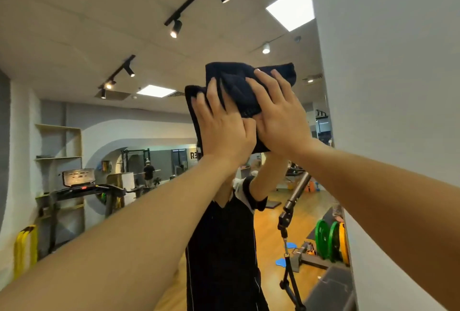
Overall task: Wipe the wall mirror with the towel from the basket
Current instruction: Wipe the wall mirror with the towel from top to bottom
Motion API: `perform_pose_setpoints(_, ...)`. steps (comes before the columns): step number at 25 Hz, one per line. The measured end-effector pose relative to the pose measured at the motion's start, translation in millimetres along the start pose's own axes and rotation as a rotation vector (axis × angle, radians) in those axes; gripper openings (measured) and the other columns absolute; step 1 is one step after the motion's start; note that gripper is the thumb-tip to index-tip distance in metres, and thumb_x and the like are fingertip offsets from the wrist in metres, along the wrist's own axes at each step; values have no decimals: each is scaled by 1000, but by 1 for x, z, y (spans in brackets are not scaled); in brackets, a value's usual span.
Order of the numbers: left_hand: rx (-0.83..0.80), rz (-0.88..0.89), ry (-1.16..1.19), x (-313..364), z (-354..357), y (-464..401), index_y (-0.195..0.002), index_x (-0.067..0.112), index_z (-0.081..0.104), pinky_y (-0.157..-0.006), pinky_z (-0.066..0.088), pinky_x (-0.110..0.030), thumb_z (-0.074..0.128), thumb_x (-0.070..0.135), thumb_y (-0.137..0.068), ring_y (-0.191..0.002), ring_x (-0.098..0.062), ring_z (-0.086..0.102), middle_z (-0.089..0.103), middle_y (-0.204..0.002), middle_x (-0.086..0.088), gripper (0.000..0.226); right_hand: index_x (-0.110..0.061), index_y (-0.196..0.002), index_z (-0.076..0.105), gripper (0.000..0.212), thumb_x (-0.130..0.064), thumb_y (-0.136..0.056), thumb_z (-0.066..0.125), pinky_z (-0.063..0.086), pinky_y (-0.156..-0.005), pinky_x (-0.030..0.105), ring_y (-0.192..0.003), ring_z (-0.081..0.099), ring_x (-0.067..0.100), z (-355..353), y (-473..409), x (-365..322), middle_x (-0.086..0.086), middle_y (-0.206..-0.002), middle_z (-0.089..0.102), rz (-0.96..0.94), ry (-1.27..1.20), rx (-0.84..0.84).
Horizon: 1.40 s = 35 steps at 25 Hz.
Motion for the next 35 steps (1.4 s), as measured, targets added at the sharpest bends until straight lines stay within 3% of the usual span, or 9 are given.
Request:
perform_pose_setpoints(8,17,125,-42,68,26,-13,-155,10,30,-121,26,-54,31,46,-86,-143,-41,27,24,-161,-19,79,-18,-153,41,59,-34,-98,56,34,-118,51,-152,26,37,-21,22,64,7,-161,37,168,36,79)
perform_pose_setpoints(13,-7,179,16,84,46,40,-153,9,36,-118,29,-56,41,45,-88,-139,-40,30,30,-159,-21,75,-14,-153,41,62,-32,-96,59,31,-121,49,-151,25,40,-29,86,69,10,-161,37,210,72,55)
perform_pose_setpoints(19,-113,208,55,90,61,134,-155,8,37,-121,22,-57,42,43,-93,-140,-40,30,28,-161,-22,71,-10,-153,37,65,-27,-94,60,24,-125,52,-152,21,45,-39,177,56,16,-163,32,208,71,-66)
perform_pose_setpoints(23,-141,268,121,69,59,155,-157,10,29,-120,33,-53,46,30,-93,-142,-39,24,15,-160,-16,69,-11,-155,33,67,-29,-92,45,28,-121,58,-154,15,44,-38,187,34,16,-165,26,275,85,-151)
perform_pose_setpoints(27,-163,239,164,38,45,161,-157,12,24,-111,46,-52,43,29,-92,-145,-38,20,11,-159,-12,70,-14,-157,25,74,-35,-87,42,30,-116,64,-154,11,43,-27,181,-2,16,-167,19,342,120,-218)
perform_pose_setpoints(32,-186,216,72,-25,19,171,-159,11,27,-107,47,-46,42,32,-91,-145,-37,22,13,-160,-15,72,-14,-157,22,82,-39,-82,44,31,-111,68,-153,8,46,-4,174,-65,17,-166,14,326,113,-259)
perform_pose_setpoints(35,-232,218,29,-71,3,175,-160,12,25,-114,40,-47,36,36,-93,-148,-38,22,10,-162,-15,71,-14,-157,20,88,-38,-79,53,32,-108,69,-153,7,45,14,166,-111,16,-166,11,322,113,-272)
Point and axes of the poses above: each hand's wrist, its own y-axis away from the middle knuckle, its own z-axis out of the palm, x = y × z, the point moved 5 cm from there along -y, towards the middle knuckle
